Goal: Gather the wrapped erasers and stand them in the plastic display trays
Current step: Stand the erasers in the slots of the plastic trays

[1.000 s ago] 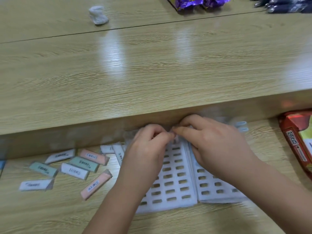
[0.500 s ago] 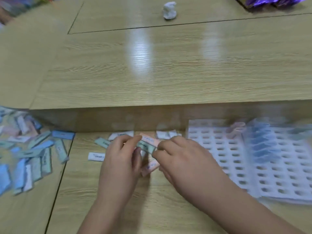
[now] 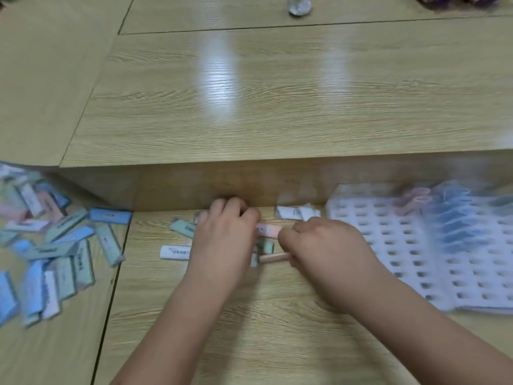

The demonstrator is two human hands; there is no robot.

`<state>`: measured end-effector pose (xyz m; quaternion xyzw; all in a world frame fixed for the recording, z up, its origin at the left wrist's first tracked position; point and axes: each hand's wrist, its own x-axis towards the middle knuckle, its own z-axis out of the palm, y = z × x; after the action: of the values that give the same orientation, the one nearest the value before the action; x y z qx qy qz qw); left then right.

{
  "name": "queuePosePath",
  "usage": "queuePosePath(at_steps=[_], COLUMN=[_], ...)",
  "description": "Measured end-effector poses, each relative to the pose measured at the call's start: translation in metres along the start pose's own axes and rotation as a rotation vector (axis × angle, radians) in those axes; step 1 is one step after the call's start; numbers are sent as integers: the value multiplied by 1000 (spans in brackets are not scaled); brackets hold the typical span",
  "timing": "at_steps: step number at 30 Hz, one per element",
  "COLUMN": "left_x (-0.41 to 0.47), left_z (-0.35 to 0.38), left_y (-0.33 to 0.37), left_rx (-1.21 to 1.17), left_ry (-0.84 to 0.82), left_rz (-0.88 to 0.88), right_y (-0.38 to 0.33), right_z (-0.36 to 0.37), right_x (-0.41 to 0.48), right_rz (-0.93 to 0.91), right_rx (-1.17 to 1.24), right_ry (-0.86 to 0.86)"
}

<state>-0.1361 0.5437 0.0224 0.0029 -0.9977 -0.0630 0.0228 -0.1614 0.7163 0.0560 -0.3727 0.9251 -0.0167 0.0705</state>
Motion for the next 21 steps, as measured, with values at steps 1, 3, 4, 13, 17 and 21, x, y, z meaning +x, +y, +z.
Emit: queuePosePath(at_steps=[1, 3, 4, 13, 17, 21], left_x=[1, 3, 3, -12, -10, 0], left_z=[-3, -8, -9, -39, -59, -69], left_y=[-1, -4, -6, 9, 52, 105], left_rx=[-4, -48, -74, -603, -766, -898], left_ry=[-17, -44, -58, -54, 49, 113], left_rz=[4, 0, -1, -196, -193, -101], right_y=[1, 7, 12, 72, 110, 137], right_z=[-2, -14, -19, -61, -69, -64], right_x=[0, -2, -6, -68, -90, -99], right_rz=[3, 42, 35, 258, 384, 333], right_rx=[41, 180, 300, 729, 674, 504], right_ry=[-13, -46, -19, 253, 435, 516])
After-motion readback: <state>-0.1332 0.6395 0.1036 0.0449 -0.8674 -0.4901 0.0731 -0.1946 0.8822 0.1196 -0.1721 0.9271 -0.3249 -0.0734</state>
